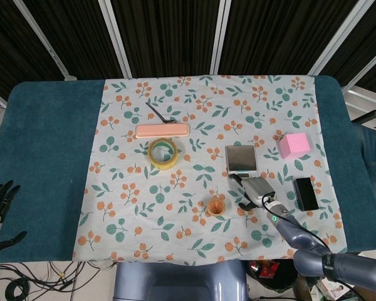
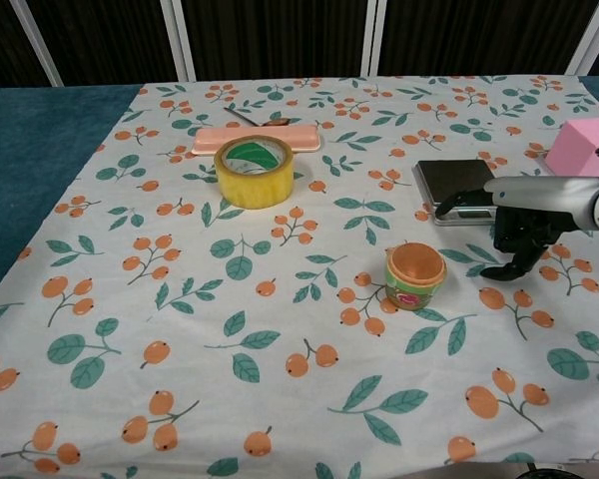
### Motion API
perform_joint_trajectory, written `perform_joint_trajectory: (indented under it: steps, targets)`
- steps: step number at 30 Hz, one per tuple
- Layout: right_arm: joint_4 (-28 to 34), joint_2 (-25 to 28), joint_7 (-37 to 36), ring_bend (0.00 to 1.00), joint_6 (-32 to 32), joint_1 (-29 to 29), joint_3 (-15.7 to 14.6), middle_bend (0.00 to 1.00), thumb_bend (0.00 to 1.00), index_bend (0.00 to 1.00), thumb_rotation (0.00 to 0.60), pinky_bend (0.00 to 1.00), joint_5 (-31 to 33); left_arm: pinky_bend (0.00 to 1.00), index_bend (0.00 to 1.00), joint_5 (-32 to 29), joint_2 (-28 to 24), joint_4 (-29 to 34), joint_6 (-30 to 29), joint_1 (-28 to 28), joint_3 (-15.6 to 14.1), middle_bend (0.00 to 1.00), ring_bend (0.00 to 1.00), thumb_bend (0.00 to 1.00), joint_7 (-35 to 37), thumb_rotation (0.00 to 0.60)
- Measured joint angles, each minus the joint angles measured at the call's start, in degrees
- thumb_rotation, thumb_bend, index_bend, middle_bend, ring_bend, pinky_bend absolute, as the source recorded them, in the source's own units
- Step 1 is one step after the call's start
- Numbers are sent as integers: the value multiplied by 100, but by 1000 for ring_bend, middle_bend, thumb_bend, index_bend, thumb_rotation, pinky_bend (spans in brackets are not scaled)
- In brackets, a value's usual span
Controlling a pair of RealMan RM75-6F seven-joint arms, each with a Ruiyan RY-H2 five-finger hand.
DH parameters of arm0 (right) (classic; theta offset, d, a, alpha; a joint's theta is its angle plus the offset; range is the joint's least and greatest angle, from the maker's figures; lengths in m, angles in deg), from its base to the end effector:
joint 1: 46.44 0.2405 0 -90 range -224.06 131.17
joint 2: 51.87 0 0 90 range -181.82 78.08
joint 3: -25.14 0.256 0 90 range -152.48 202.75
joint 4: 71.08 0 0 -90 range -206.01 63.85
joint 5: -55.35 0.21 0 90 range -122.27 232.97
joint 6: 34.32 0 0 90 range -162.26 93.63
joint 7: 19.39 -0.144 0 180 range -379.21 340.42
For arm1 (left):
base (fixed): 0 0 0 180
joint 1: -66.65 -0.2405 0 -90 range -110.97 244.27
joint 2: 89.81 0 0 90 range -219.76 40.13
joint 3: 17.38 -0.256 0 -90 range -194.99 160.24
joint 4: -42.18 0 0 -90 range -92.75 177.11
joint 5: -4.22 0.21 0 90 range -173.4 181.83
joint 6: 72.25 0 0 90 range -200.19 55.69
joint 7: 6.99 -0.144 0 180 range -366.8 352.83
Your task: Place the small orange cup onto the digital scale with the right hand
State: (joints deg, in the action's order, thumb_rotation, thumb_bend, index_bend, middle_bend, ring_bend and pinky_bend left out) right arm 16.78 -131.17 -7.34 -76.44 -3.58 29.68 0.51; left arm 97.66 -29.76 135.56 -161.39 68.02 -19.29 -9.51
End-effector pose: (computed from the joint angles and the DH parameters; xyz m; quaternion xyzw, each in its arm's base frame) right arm -0.2043 -0.3309 -0.0014 0.7453 -0.4907 0.2577 0.3706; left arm -0.3080 0.1440 0.1706 -0.6398 -0.3538 -0.3621 0.5782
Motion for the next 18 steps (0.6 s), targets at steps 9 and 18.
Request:
perform_joint_trajectory:
  steps: [9,18]
  targets:
    - [-22,-4,14,1000,27,19,-20,1000,256,116,600,1000,37,48,4,-10,-1,5,10,2,1,0,0,124,2,600]
    - [-33,1,-20,1000,13,17,-19,1000,255,116,600,1000,20,48,4,-15,-2,9,13,3,3,0,0,124,-2,600]
